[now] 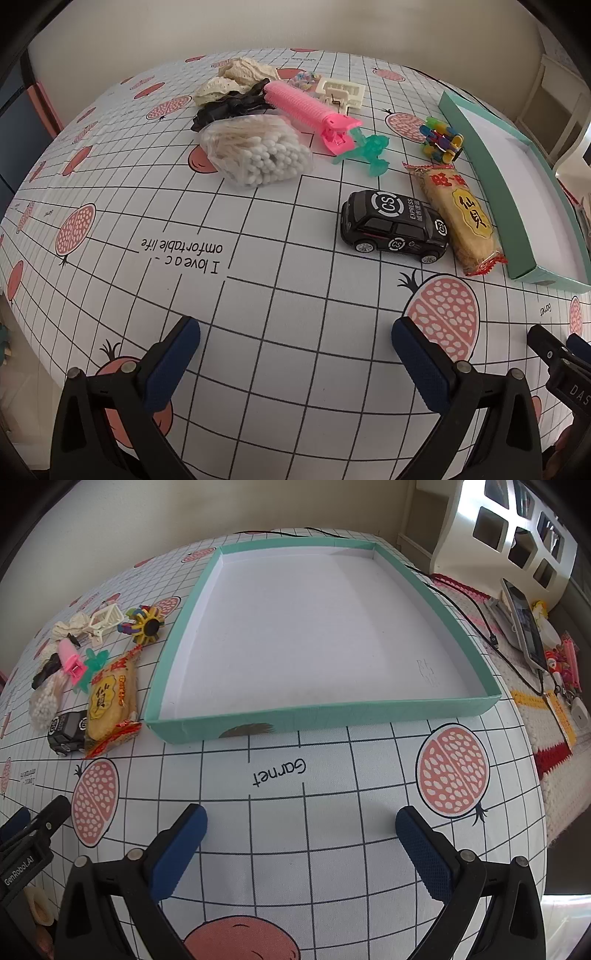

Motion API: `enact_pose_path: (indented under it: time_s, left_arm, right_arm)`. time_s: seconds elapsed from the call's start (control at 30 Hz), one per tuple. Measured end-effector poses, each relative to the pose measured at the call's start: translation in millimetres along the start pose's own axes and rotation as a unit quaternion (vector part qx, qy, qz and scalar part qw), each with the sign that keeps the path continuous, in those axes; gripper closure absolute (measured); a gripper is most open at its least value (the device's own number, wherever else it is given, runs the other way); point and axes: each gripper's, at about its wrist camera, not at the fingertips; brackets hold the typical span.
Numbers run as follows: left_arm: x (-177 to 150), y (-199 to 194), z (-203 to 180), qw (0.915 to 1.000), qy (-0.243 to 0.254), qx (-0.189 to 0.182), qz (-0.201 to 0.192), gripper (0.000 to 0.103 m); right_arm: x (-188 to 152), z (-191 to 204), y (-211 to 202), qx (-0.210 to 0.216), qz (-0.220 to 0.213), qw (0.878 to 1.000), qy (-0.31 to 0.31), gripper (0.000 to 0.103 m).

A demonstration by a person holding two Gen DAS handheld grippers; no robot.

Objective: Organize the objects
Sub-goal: 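Move both grippers toward the black toy car and the rice-cracker packet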

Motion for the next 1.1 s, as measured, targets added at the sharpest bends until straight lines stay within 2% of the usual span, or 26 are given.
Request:
enact_pose_path:
  time_s: [0.27,0.43,0.57,0.67,0.77,0.93,1.1]
  left_arm:
    - [-0.7,-0.8,-1.8,1.0,0.0,0.001,-0.004,0.0]
    - [-4.8,-3.0,-3.1,0.9996,-0.009,0.008,-0.024,0.0]
    - [1.4,-1.2,-1.4,1.0,0.001,-0.004,0.0,0.0]
    - [4.2,-5.8,12.0,0.9987,-0.042,-0.025,-0.012,0.0]
    - [13.1,-12.2,22.6,0.9974,-0.065,-0.02,-0.024,0.0]
    - [35.6,-29.9,14.9,0.9989,-0.036,-0.018,-0.024,0.0]
    - [64.9,-41.5,22.2,0.9991,-0.028,-0.027,-0.013,0.0]
  right_arm:
    - [-0.4,-1.1,0.2,0.0,0.0,1.0,-0.002,0.0]
    - [0.8,-1.4,-0.1,-0.001,0.002,1.0,0.0,0.0]
    - [5.6,-0.5,-1.3,-0.002,0.008,1.0,0.001,0.0]
    - [13.0,4.2,-16.3,-0.003,-0.025,1.0,-0.008,0.0]
    - [23.8,13.2,-35.1,0.024,-0.045,0.999,-0.017,0.0]
    - [46.0,44.5,-62.4,0.042,-0.079,0.994,-0.061,0.0]
    - [54.8,72.1,-77.5,0.07,-0.076,0.99,-0.094,0.0]
Point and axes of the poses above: each gripper's, at about its wrist camera, not at the fingertips, and y roughly the way its jaws point, z to its left, x to its top, and after that the axes turned 8 degrees about y, right-handed
